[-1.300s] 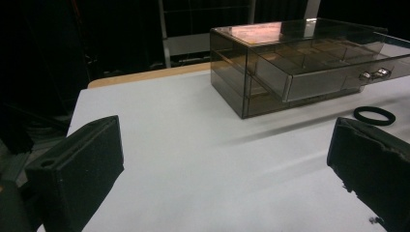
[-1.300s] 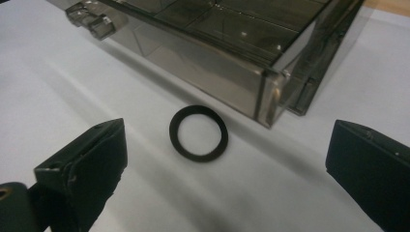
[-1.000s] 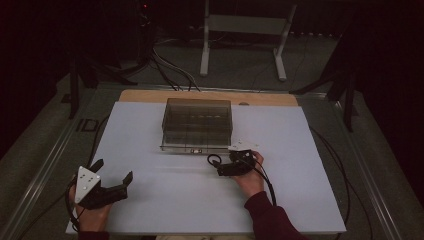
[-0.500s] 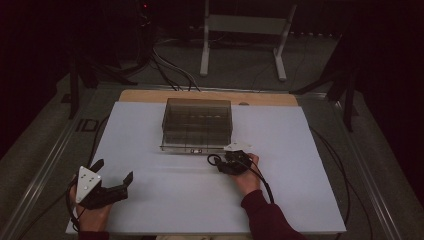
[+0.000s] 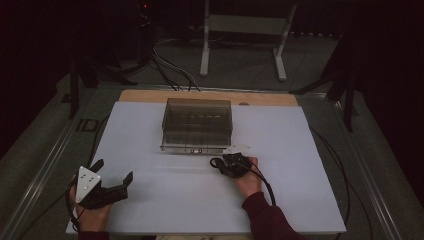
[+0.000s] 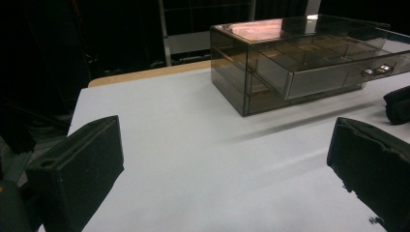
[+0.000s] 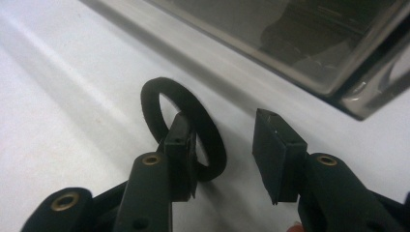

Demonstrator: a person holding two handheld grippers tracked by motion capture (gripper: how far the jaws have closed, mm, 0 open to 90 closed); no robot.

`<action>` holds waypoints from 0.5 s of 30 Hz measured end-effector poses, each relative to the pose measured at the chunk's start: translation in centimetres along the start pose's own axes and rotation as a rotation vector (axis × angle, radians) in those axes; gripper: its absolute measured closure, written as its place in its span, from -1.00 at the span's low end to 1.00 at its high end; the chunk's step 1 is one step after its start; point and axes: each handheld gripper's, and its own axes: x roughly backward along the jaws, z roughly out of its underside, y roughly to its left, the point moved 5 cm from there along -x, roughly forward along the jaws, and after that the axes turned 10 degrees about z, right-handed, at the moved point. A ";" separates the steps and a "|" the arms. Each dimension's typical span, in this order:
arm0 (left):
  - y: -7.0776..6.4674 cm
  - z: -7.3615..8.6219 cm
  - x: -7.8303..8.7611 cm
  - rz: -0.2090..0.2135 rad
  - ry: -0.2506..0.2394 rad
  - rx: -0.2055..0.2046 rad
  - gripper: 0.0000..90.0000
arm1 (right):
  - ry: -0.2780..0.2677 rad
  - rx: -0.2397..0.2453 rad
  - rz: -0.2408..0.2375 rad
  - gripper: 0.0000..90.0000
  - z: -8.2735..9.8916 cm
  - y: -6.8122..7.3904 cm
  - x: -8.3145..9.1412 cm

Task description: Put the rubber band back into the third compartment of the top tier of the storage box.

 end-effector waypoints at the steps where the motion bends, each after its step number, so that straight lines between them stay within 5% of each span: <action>1: 0.0 0.0 0.0 0.001 0.001 -0.001 -0.99 | -0.004 0.006 -0.002 0.45 0.0 0.0 0.1; 6: 0.0 0.0 -0.1 0.001 0.004 -0.004 -0.99 | 0.001 0.007 -0.005 0.53 0.2 -0.1 0.3; 10: -0.1 0.1 -0.1 0.002 0.007 -0.005 -0.99 | 0.002 0.012 -0.015 0.82 0.2 -0.1 0.5; 15: -0.1 0.1 -0.1 0.002 0.007 -0.008 -0.99 | 0.006 0.016 -0.003 0.86 0.3 0.0 0.3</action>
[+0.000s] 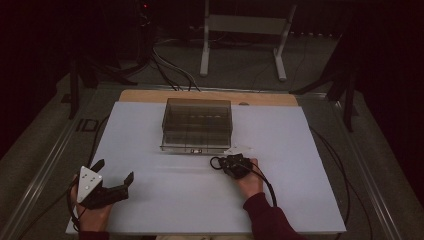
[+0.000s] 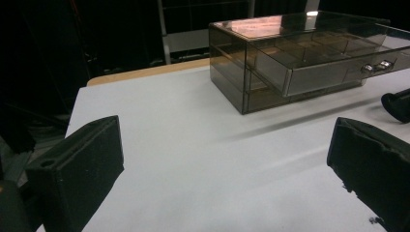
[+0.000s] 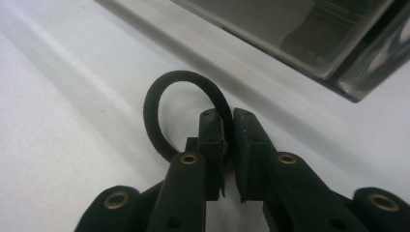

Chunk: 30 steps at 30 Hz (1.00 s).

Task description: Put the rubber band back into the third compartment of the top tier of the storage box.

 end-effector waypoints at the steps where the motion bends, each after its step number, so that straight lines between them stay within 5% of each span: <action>1: 0.0 0.0 0.0 -0.001 0.001 0.000 -0.99 | -0.001 0.001 -0.001 0.91 0.0 0.0 0.0; 30: 0.0 0.0 -0.1 -0.002 0.024 -0.008 -0.99 | -0.072 -0.019 -0.050 0.95 -0.7 0.1 3.5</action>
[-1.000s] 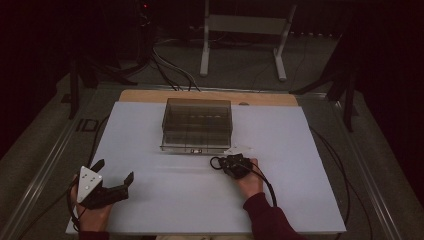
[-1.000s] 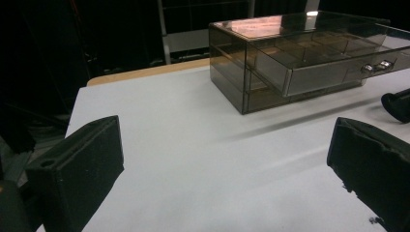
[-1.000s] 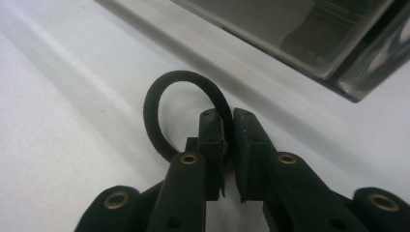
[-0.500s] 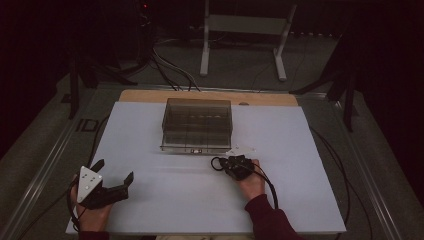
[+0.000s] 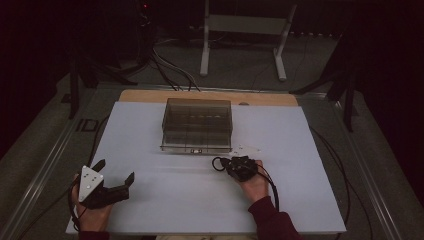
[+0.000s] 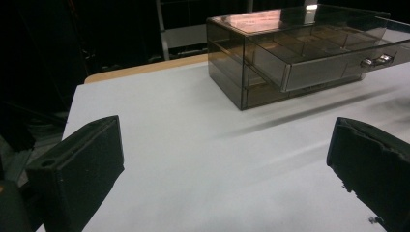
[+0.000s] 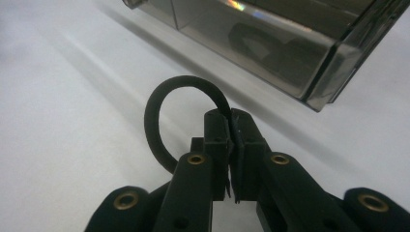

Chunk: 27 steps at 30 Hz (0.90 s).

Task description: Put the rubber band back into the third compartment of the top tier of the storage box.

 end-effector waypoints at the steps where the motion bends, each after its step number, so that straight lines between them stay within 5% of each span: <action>1: 0.0 0.0 0.0 0.000 0.000 0.005 -0.99 | -0.003 0.002 0.002 0.94 0.0 0.0 0.1; 27: 0.1 0.2 -0.2 -0.012 0.019 0.013 -0.99 | -0.035 -0.020 0.027 0.95 -0.8 -0.6 2.2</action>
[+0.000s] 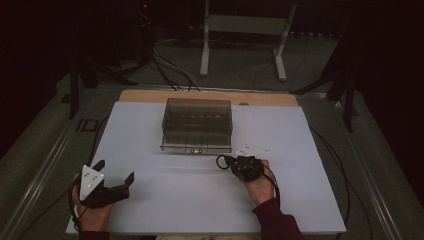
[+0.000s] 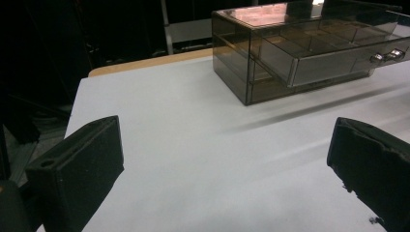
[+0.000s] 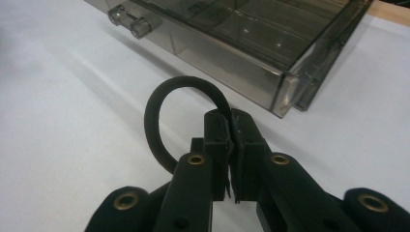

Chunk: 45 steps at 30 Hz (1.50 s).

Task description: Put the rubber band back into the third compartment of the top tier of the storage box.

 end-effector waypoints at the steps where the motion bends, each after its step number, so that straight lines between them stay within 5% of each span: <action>1: 0.0 0.0 0.0 -0.001 -0.001 0.003 -0.99 | 0.001 -0.006 0.003 0.95 0.0 -0.1 0.1; 23: 0.0 0.2 -0.2 0.002 0.013 0.007 -0.99 | -0.031 -0.027 -0.002 0.94 -2.1 -1.4 2.0; 45: 0.0 0.3 -0.4 0.002 0.028 0.008 -0.99 | -0.064 0.006 0.007 0.94 -5.9 -2.0 2.5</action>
